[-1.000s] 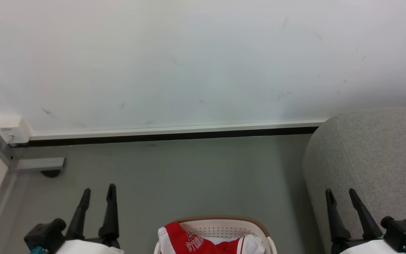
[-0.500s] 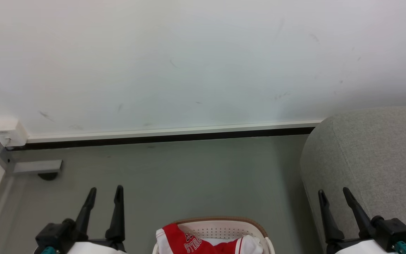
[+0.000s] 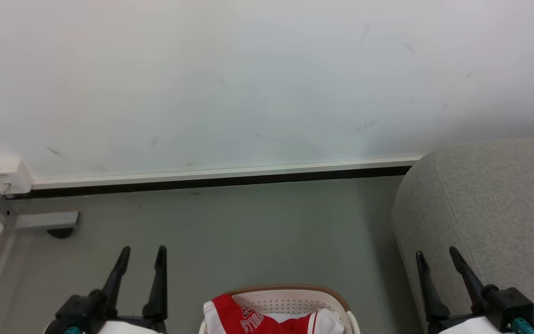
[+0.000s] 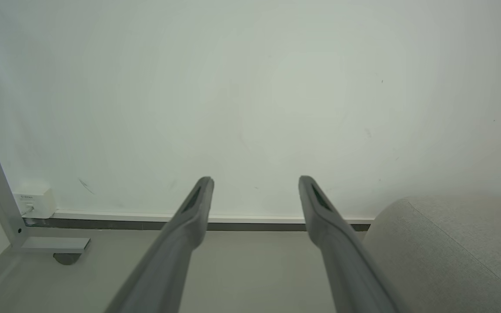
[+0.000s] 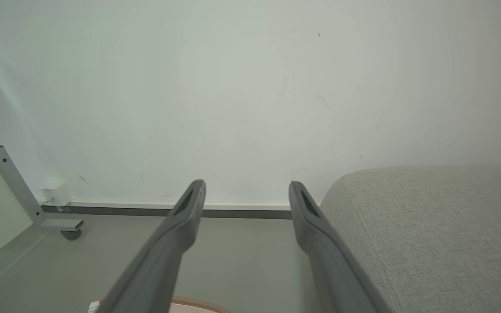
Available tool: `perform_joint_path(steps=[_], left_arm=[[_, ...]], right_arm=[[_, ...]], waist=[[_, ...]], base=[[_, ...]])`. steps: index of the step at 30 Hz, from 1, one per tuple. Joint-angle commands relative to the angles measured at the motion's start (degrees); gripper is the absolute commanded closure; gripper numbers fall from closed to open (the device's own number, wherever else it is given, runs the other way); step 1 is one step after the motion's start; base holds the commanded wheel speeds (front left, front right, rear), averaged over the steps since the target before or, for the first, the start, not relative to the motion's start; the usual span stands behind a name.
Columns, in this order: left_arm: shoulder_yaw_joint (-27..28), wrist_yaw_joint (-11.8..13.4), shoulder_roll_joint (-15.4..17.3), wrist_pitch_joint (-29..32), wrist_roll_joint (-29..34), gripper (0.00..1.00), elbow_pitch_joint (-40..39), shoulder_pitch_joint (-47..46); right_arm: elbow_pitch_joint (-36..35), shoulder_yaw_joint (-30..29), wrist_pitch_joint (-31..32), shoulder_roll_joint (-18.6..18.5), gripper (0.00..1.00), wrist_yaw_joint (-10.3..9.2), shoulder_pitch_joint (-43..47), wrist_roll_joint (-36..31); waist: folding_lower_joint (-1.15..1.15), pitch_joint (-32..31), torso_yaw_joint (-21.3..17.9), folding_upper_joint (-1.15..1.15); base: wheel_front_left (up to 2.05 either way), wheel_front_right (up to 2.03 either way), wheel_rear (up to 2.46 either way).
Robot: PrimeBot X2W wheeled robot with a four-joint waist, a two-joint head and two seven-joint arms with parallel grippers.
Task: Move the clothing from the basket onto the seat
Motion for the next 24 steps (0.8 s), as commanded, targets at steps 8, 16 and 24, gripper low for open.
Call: perform_joint_path(steps=[8,16,24], left_arm=[[0.3,-0.4,0.5,-0.9,2.7,0.0,0.6,-0.1],[0.2,-0.3,0.5,-0.9,2.3,0.0,0.8,-0.2],[0.0,-0.4,0.5,-0.9,1.9,0.0,0.9,-0.1]], right_arm=[[-0.1,0.3,-0.4,0.6,0.0,-0.12,-0.1,-3.0],[-0.3,0.7,-0.4,0.6,0.0,-0.12,-0.2,-2.4],[-0.4,0.7,-0.4,0.6,0.0,-0.12,-0.1,-2.0]], waist=[[0.0,0.1,-0.2,0.0],[0.0,-0.1,-0.2,0.0],[0.0,-0.2,-0.3,0.0]], base=[[0.0,0.0,0.0],[0.0,0.0,0.0],[0.0,0.0,0.0]])
